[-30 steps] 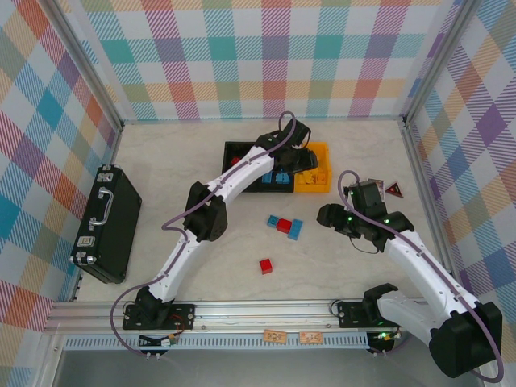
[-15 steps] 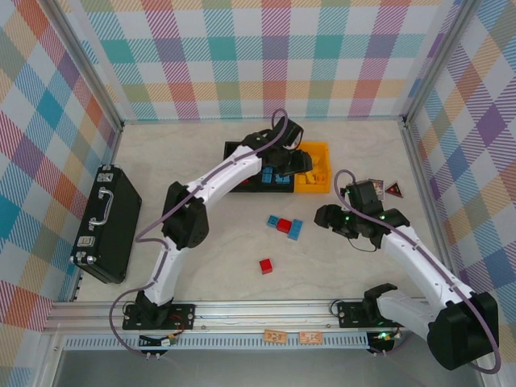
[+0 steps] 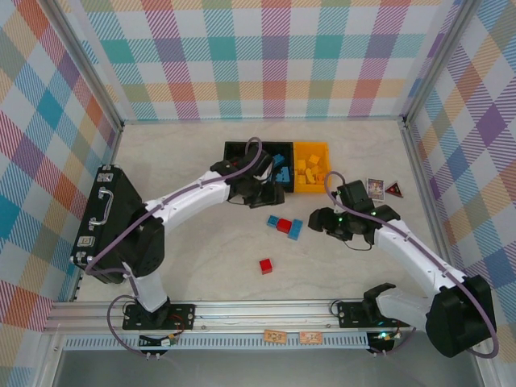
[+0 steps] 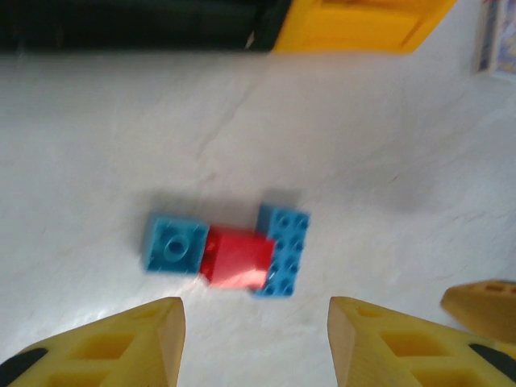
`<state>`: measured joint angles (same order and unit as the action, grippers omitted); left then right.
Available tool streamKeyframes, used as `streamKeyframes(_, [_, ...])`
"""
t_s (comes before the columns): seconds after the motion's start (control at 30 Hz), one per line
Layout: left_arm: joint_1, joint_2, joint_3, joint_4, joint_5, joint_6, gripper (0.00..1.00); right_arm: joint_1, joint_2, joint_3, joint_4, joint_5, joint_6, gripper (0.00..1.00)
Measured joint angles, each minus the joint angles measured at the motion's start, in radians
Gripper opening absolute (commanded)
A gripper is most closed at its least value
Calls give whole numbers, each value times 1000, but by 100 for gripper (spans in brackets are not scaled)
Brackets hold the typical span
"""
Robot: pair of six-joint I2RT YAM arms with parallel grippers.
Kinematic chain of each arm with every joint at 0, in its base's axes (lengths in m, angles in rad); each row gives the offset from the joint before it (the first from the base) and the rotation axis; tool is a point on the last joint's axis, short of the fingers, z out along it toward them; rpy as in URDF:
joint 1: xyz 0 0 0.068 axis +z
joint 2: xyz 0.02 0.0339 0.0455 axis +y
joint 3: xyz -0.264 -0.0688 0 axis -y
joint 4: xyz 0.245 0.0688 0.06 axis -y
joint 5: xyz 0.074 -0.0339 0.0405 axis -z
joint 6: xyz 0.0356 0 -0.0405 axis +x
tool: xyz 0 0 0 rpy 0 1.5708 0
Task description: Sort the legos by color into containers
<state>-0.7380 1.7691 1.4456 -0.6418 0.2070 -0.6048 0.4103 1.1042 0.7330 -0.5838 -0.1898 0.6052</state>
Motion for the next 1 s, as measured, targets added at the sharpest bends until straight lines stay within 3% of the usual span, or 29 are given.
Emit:
streamKeyframes(0.27, [-35, -108, -188, -63, 86, -27, 59, 37, 0, 0, 15, -75, -42, 60])
streamKeyframes(0.6, [-179, -60, -220, -150, 173, -64, 65, 37, -37, -60, 16, -81, -43, 60])
streamKeyframes(0.87, [-209, 40, -221, -198, 174, -95, 64, 37, -68, -97, 31, -93, -40, 60])
streamKeyframes(1.0, [-211, 61, -220, -198, 165, -109, 58, 37, -68, -126, 35, -100, -40, 60])
